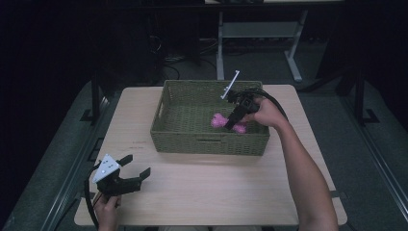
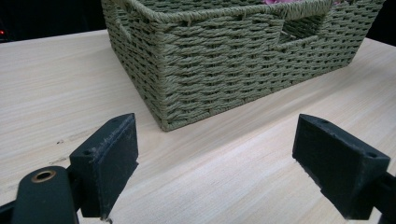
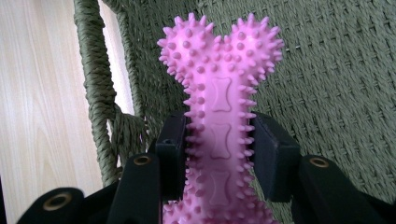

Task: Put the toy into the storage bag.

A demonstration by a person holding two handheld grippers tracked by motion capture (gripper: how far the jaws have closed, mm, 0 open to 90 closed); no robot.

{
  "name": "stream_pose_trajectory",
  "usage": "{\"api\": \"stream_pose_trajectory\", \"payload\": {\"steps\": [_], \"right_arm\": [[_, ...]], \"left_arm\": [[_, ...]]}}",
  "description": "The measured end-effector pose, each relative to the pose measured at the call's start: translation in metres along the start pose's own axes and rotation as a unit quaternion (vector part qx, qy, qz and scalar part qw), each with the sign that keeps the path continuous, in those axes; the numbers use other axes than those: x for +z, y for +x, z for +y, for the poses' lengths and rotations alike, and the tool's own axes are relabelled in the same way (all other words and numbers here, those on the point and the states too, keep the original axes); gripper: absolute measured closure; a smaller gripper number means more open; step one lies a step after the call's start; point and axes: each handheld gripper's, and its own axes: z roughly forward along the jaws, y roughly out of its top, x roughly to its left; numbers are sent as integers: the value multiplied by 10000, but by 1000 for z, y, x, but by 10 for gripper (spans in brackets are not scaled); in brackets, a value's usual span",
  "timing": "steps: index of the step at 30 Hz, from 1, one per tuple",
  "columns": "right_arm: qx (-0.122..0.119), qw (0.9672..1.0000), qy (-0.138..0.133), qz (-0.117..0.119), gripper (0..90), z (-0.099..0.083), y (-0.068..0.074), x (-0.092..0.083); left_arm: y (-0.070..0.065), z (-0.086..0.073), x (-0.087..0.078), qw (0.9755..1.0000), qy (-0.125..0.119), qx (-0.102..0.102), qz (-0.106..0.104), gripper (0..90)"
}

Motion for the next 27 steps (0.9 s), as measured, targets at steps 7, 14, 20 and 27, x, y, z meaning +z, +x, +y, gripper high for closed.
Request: {"api": "stream_pose_trajectory", "payload": {"steps": [7,14,20,27], "right_arm": [[-34,9999,115,-4,579,2,-1,6],[-31,9999,159,-19,579,2,-1,10],[-29,9997,232,-65,578,4,-2,15],[-30,9998,216,-32,576,4,-3,16]], "left_arm": [[0,0,-1,10000,-14,-12,-2,138],[0,0,0,10000,-3,-5,-4,139],[0,0,0,10000,-1,9,-8,138],[0,0,0,10000,-11,4,-15,138]]}}
